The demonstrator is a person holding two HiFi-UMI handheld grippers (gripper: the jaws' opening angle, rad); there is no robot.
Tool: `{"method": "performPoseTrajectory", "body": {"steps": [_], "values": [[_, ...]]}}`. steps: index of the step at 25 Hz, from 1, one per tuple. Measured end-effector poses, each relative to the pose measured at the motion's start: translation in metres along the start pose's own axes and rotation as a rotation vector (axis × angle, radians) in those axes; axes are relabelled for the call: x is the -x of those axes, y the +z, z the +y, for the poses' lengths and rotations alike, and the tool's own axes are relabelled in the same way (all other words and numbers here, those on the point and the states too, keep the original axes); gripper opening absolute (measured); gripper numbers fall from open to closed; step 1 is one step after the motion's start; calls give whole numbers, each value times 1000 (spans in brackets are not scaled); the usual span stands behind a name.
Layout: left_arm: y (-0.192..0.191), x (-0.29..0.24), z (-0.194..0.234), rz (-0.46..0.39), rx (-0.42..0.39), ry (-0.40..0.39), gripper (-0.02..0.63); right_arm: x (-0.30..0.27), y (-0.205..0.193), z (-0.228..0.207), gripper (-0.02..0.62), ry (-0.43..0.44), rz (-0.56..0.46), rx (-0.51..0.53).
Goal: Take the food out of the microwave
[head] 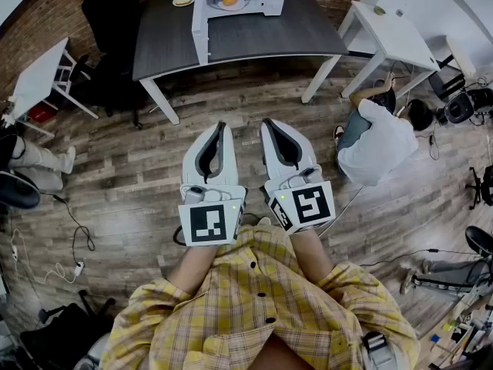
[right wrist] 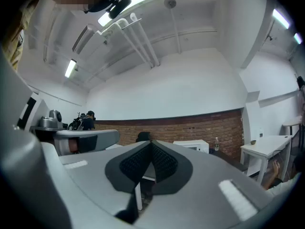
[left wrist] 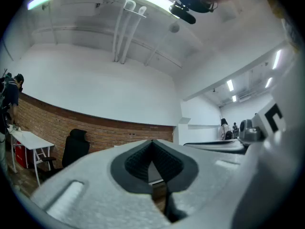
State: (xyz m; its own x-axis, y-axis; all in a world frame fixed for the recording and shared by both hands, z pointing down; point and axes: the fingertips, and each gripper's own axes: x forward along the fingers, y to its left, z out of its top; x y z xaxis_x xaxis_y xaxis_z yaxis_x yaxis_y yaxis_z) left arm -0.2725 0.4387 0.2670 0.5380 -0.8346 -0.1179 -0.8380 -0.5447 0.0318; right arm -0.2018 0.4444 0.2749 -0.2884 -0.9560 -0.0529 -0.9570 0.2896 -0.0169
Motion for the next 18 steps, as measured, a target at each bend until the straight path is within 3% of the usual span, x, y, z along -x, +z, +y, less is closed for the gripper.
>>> {"method": "performPoseTrajectory", "body": {"steps": [9, 18], "values": [[1, -12, -14, -9, 11, 15, 0, 2, 5, -15, 0, 22, -19, -6], [-7, -17, -43, 2, -27, 22, 0, 21, 5, -45, 5, 36, -42, -55]]}}
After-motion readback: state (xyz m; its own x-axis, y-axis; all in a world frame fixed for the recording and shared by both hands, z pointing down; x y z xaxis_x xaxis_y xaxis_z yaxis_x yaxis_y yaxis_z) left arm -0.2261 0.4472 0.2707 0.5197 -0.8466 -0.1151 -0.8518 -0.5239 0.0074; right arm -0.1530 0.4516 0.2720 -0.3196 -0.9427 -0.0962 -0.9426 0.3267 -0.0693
